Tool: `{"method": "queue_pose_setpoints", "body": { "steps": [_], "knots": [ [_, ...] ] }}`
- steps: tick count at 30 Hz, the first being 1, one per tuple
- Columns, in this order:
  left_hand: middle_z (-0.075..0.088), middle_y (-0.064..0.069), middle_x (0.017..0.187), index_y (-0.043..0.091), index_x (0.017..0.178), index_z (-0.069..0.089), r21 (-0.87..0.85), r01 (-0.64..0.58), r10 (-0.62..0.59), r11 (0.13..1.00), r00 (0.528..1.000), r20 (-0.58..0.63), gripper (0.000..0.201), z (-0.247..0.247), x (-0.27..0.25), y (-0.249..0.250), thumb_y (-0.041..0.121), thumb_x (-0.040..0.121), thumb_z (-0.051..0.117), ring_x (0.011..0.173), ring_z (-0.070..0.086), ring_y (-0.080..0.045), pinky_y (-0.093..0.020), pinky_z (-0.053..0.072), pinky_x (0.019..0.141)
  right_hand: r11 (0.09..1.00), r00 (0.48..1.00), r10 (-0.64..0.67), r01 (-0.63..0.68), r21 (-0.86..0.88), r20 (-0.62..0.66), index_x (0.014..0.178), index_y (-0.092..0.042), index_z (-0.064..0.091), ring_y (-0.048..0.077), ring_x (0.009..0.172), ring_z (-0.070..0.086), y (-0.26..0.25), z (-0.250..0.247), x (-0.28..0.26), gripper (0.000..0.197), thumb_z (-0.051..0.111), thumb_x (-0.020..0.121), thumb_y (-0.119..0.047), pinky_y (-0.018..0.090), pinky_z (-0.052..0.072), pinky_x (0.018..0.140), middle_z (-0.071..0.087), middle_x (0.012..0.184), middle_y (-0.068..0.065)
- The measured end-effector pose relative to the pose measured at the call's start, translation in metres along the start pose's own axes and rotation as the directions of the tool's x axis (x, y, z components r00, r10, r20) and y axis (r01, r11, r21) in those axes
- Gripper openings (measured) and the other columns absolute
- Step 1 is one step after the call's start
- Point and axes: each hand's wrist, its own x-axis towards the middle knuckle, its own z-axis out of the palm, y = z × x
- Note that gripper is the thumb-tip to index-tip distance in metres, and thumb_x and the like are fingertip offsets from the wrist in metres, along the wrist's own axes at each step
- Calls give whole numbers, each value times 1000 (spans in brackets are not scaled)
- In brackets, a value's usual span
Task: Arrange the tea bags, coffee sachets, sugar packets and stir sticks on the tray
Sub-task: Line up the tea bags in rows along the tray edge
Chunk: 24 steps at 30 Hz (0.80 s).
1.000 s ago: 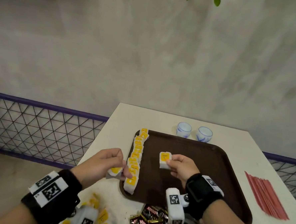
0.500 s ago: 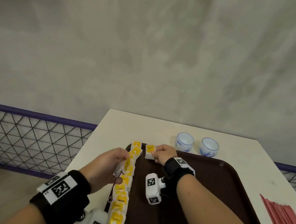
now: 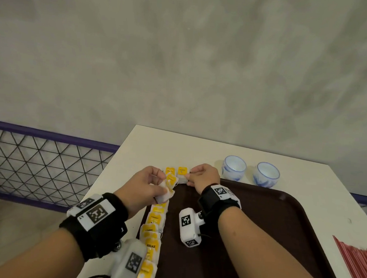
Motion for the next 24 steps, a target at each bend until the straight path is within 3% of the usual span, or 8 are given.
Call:
{"method": "queue_pose_setpoints", "body": {
  "steps": [3,5,7,9,11,14,19,24],
  "knots": [
    [50,-12,85,9,96,50,-5,14,-14,1000,1000,-24,29,3,6,3,-15,82,55,74,53,-27,-30,49,61,996,997,-73,72,-48,-21,76,-18,57,20,73,66,3,-7,-7,19,71,82,-9,42,58,82,61,74,0],
    [53,-11,84,8,100,48,-12,18,-18,1000,1000,-24,33,5,11,4,-17,80,56,72,55,-28,-30,48,60,990,992,-118,120,-71,36,83,-19,59,20,81,64,-2,-15,-20,9,66,88,-21,37,58,79,62,84,1],
    [55,-10,84,8,102,47,-19,12,-12,1000,1000,-23,36,9,15,4,-18,78,56,68,56,-26,-30,48,60,997,977,-71,64,44,201,88,-14,62,16,72,61,-6,-21,-39,20,59,93,-34,29,56,65,65,86,5],
    [56,-11,87,7,105,48,-31,6,-7,1000,1000,-19,37,13,18,4,-16,78,58,69,56,-25,-30,47,62,988,916,-8,-54,143,400,86,-14,67,13,66,60,-10,-25,-57,30,57,93,-42,25,51,59,68,79,3],
    [56,-14,92,8,106,49,-45,3,-3,999,1000,-5,39,19,19,4,-12,75,63,74,55,-26,-33,46,65,980,868,-30,-71,184,496,83,-16,69,12,66,61,-9,-27,-69,20,61,92,-33,22,50,60,68,77,2],
    [57,-12,87,11,100,51,-56,-16,16,998,1000,5,45,26,24,3,-6,64,71,74,55,-25,-33,45,67,981,919,-84,8,195,386,84,-13,65,13,67,62,-4,-29,-68,6,66,88,-9,21,50,60,67,77,5],
    [58,-6,80,6,104,52,97,-114,110,989,993,36,41,28,32,3,-8,71,73,71,53,-20,-26,46,65,959,951,-33,-56,278,308,82,-11,63,13,72,62,-1,-35,-55,9,65,87,-5,24,50,63,66,77,5],
    [58,1,103,19,106,51,469,-103,147,877,987,-58,39,7,44,-6,1,77,69,93,56,-15,-19,45,73,998,983,-21,10,60,182,75,-13,58,15,61,59,-1,-39,-42,17,63,88,-3,21,49,51,63,74,8]
  ]
}}
